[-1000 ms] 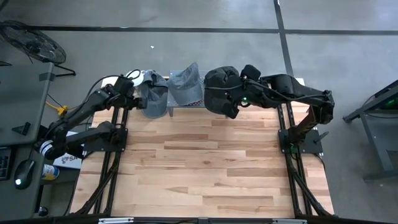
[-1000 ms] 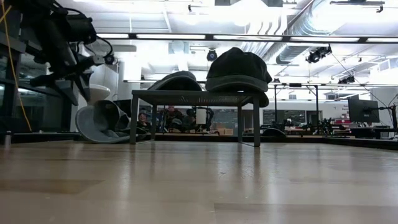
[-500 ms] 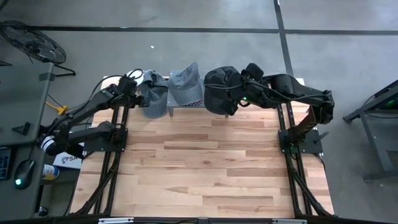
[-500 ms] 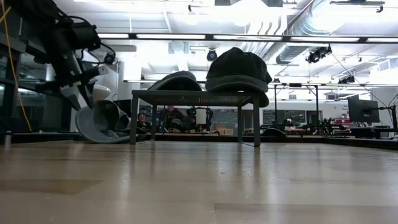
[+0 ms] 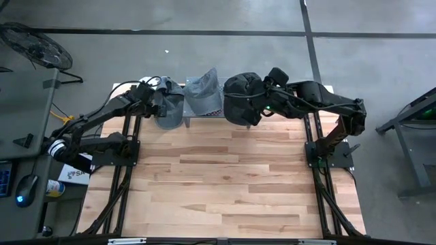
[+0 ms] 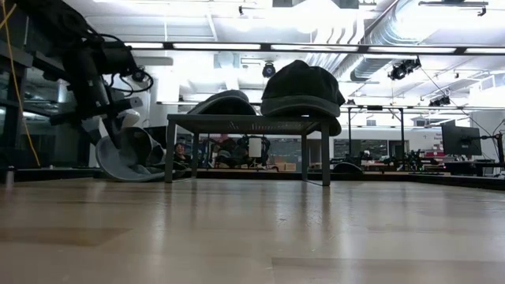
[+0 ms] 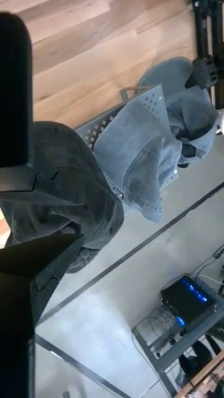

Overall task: Pick & Place hat
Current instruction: Stack the gray cap on top of the other gray cap on the shelf

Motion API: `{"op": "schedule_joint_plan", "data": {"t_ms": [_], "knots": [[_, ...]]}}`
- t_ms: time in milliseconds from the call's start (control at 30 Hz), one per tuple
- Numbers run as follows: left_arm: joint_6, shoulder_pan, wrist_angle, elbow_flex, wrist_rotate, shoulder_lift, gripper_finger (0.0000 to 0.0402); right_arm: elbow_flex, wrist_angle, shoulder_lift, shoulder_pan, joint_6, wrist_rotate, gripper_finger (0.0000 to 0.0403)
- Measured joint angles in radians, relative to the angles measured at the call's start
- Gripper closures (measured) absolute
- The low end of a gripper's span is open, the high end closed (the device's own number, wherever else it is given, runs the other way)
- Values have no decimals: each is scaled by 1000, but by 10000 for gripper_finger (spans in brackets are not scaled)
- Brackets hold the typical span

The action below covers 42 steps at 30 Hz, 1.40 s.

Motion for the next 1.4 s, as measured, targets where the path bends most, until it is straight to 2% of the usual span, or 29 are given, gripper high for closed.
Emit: {"op": "schedule_joint_plan", "data": {"t_ms": [133, 333, 500, 733, 933, 1267, 1400], "knots": [[-12, 0, -26, 0, 27, 0, 255, 0, 0, 0, 0, -42, -4, 325], [-54, 0, -65, 0, 71, 0, 333, 0, -7, 0, 0, -95, -84, 325], [-77, 0, -83, 0, 87, 0, 389, 0, -14, 0, 0, -147, -99, 325], [-79, 0, -163, 0, 160, -6, 394, 0, -19, -6, 0, -204, -183, 325], [-76, 0, -301, 1, 211, -76, 396, 0, -23, -6, 0, -205, -258, 325], [46, 1, -554, 102, 390, -207, 396, 0, -23, -7, 0, -161, -265, 325], [128, 0, -702, 161, 422, -235, 396, 0, -23, -7, 0, -143, -261, 325]]}}
